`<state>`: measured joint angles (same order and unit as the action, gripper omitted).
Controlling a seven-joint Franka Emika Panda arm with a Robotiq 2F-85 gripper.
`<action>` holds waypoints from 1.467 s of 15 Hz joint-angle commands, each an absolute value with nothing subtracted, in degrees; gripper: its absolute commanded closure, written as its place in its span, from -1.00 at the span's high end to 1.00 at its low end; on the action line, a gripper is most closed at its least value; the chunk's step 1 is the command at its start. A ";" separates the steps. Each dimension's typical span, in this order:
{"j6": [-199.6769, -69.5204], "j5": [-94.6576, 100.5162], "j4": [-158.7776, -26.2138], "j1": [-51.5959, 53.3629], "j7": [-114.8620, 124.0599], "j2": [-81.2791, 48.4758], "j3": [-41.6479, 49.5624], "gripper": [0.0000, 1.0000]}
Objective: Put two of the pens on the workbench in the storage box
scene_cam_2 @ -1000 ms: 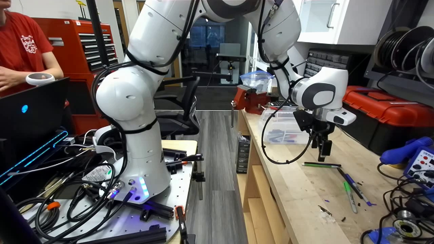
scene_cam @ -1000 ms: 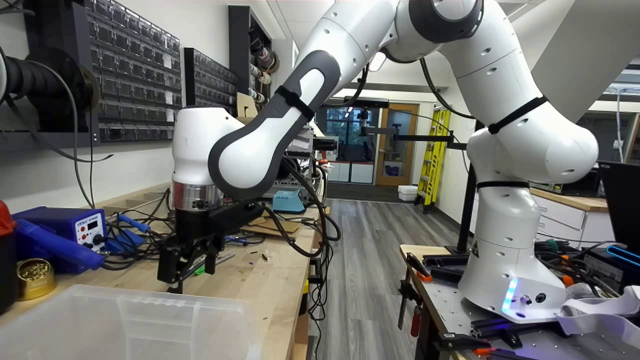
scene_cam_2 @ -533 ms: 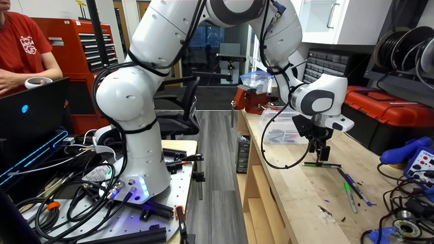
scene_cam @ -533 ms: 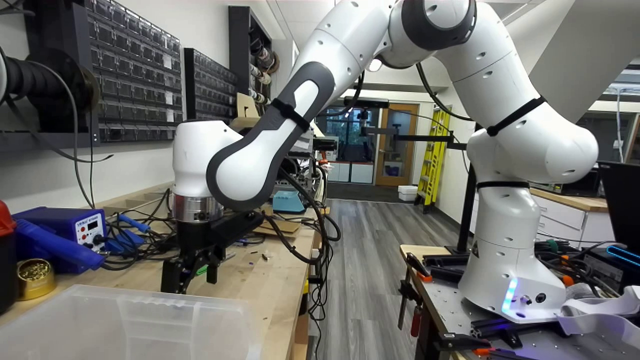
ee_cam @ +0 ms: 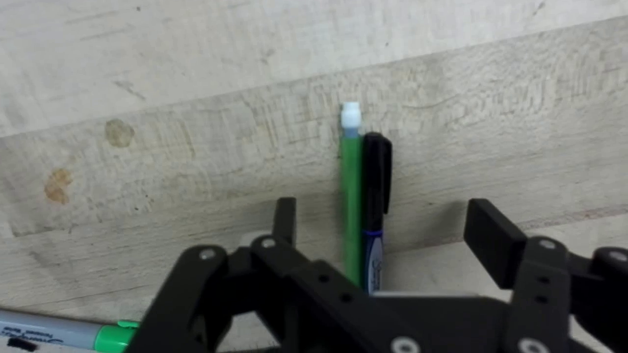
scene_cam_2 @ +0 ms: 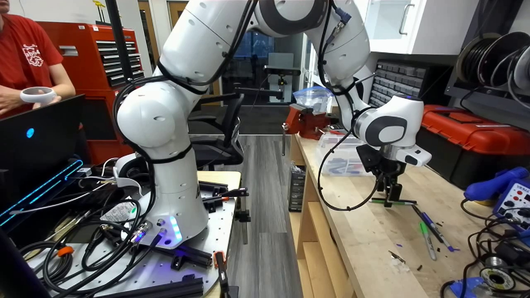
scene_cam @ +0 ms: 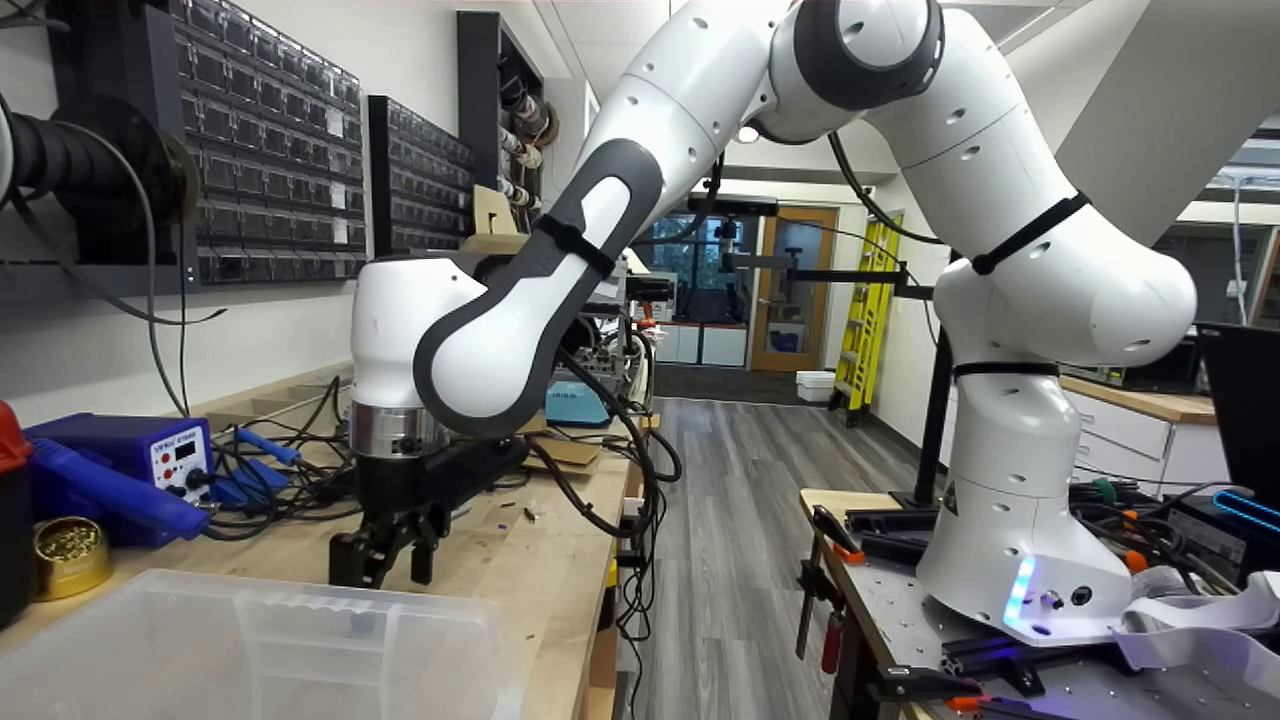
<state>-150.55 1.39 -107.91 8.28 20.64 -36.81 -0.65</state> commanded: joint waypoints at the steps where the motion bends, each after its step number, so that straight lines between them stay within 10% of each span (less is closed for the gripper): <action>1: -152.74 -0.78 -109.24 8.07 18.99 -35.32 -0.35 0.11; 10: -154.24 -3.84 -110.92 7.14 17.23 -34.49 -0.99 -0.97; 22: -157.27 -6.03 -120.81 6.92 13.60 -17.70 -3.79 -0.90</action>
